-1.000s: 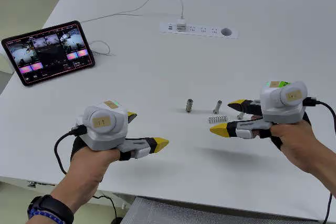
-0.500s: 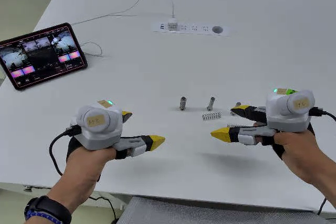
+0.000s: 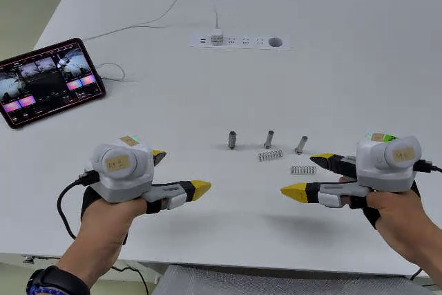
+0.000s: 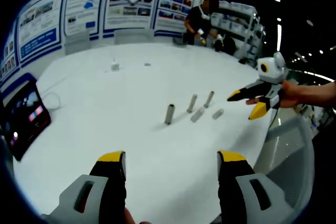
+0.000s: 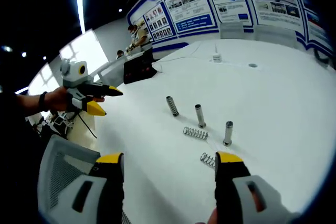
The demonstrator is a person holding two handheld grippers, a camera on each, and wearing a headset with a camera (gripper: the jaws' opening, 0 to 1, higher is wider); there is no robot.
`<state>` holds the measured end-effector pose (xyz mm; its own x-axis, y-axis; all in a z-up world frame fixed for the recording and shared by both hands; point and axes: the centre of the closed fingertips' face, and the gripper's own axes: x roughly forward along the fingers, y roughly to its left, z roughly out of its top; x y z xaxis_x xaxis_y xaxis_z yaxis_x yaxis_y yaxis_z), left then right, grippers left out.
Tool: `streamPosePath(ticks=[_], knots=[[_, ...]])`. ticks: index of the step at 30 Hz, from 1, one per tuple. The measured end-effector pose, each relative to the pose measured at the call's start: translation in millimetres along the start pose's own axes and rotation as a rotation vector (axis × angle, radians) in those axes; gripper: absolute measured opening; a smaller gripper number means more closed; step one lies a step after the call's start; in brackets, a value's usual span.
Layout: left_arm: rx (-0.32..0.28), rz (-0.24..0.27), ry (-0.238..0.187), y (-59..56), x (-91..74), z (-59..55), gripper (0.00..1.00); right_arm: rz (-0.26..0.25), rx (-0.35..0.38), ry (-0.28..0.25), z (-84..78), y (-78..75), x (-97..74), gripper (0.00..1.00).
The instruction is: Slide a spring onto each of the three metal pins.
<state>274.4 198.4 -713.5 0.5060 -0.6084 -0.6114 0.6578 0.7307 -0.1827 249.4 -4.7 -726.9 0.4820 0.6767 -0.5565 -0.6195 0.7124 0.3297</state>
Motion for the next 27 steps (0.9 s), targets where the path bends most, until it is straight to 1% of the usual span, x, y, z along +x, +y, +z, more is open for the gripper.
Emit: streamPosePath(ticks=[8, 12, 16, 27], knots=[[0.005, -0.002, 0.013, -2.7, 1.5, -1.8, 0.73, -0.013, 0.030, 0.004, -16.4, -1.8, -11.9, 0.74], [0.009, -0.007, 0.019, -6.2, 3.2, -2.4, 0.74, -0.016, 0.036, 0.012, -22.7, -1.6, -15.6, 0.75], [0.015, -0.013, 0.024, -9.6, 5.7, -2.2, 0.75, -0.020, 0.044, 0.007, -23.6, -1.3, -19.3, 0.75], [0.031, -0.030, 0.031, -18.0, 11.4, 1.1, 0.77, -0.026, 0.042, 0.011, -24.8, -6.7, -23.6, 0.78]])
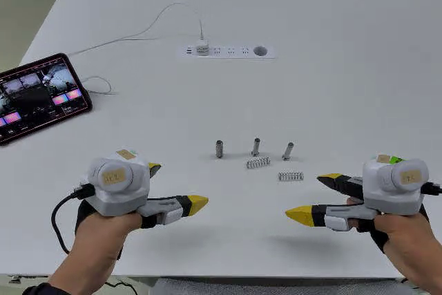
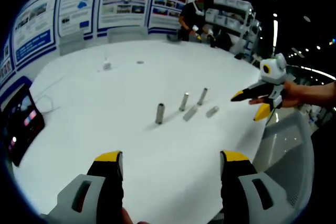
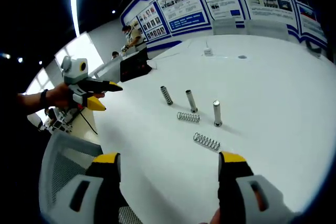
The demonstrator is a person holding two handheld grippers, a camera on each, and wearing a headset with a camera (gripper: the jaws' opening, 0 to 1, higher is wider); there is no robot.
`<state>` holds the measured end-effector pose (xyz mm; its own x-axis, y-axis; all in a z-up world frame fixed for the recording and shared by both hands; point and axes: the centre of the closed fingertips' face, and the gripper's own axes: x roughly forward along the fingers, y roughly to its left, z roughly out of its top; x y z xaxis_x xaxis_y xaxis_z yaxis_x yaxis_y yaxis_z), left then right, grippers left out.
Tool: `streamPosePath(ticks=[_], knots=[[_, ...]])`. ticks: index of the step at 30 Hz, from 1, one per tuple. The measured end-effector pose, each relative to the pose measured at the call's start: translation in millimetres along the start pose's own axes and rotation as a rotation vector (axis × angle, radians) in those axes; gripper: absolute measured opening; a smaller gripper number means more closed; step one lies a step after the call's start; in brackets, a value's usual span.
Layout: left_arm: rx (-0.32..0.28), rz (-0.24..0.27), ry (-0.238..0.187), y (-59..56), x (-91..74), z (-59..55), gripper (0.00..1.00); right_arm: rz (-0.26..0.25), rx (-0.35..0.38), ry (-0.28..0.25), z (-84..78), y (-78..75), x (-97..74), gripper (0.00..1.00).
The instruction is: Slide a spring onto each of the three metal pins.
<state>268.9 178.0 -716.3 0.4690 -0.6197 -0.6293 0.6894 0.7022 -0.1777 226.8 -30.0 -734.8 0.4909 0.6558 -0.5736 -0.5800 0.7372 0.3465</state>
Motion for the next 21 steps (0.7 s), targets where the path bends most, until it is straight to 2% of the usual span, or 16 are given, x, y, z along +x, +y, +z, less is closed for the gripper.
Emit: streamPosePath(ticks=[14, 21], knots=[[0.063, -0.043, 0.027, -15.3, 11.7, 5.3, 0.78, -0.007, 0.015, 0.002, -8.7, 0.4, -7.4, 0.78], [0.113, -0.089, 0.050, -29.7, 22.6, 7.8, 0.78, -0.012, 0.023, 0.004, -13.8, 0.1, -14.3, 0.78]])
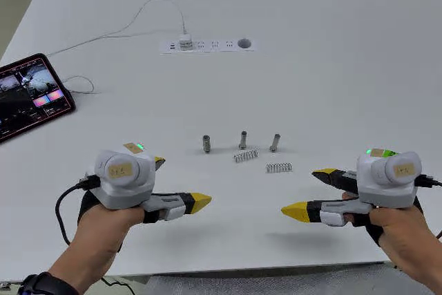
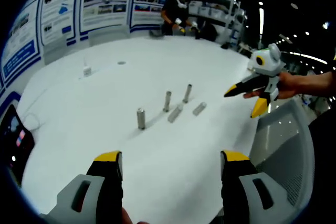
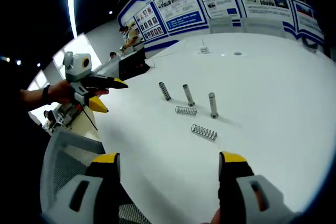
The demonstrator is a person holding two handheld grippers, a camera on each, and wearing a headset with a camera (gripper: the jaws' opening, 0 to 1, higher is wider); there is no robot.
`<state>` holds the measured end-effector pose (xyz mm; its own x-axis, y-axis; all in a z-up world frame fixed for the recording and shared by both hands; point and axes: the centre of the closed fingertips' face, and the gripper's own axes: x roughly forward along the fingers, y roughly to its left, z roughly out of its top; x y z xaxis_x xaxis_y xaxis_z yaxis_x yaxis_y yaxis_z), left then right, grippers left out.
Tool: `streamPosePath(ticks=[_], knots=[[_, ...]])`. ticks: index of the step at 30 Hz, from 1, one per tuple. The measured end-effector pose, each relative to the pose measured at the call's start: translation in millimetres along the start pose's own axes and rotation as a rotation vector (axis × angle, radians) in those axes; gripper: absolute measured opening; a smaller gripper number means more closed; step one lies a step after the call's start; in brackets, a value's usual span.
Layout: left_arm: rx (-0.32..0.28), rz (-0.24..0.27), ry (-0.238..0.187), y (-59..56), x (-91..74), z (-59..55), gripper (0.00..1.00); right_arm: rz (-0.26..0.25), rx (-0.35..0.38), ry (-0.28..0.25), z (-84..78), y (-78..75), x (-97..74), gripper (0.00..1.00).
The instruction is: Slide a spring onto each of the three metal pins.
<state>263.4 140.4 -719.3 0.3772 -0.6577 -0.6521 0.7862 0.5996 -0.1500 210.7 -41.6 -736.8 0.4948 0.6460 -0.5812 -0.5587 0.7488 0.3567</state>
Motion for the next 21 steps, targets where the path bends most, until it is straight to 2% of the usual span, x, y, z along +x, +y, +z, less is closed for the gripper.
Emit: streamPosePath(ticks=[11, 21], knots=[[0.056, -0.054, 0.013, -15.3, 21.4, 13.3, 0.77, -0.001, 0.013, 0.001, -8.7, 3.9, -7.3, 0.78], [0.096, -0.080, 0.027, -22.3, 34.6, 20.2, 0.76, -0.005, 0.029, -0.005, -13.8, 3.6, -12.1, 0.79]])
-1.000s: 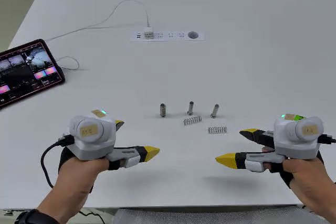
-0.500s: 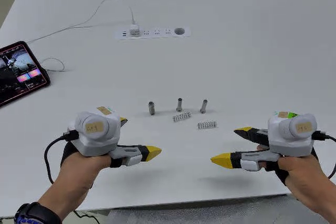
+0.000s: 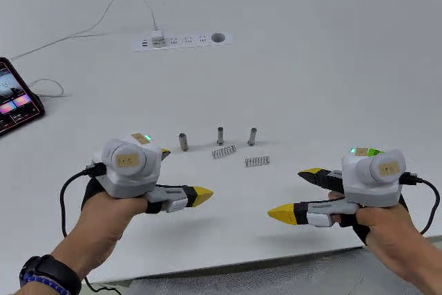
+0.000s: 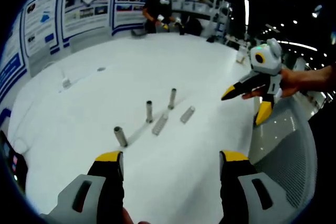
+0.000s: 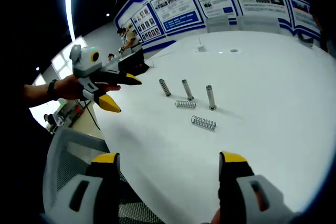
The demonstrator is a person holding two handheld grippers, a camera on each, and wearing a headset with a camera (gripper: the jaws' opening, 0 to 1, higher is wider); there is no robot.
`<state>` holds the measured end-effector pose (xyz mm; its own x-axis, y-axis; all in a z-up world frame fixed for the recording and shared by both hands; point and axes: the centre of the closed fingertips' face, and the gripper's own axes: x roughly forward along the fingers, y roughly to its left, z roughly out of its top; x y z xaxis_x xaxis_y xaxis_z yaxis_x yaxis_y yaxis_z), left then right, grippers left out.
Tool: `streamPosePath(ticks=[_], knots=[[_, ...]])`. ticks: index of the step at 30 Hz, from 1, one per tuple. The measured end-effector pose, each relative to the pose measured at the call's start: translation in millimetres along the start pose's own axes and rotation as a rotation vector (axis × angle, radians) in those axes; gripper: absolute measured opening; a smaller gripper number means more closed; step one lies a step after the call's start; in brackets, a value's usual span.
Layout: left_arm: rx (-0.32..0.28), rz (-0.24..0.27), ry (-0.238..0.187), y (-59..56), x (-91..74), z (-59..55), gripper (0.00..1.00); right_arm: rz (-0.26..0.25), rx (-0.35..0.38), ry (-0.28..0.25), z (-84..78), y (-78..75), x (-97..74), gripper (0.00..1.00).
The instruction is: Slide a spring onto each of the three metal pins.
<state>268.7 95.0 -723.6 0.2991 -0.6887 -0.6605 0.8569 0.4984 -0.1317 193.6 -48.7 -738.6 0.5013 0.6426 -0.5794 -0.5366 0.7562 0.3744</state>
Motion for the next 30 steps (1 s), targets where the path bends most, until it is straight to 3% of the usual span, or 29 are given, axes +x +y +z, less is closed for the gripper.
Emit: streamPosePath(ticks=[30], knots=[[0.103, -0.066, 0.055, -10.2, 51.3, 10.8, 0.67, 0.009, 0.025, -0.010, 1.3, -0.8, -11.6, 0.78]])
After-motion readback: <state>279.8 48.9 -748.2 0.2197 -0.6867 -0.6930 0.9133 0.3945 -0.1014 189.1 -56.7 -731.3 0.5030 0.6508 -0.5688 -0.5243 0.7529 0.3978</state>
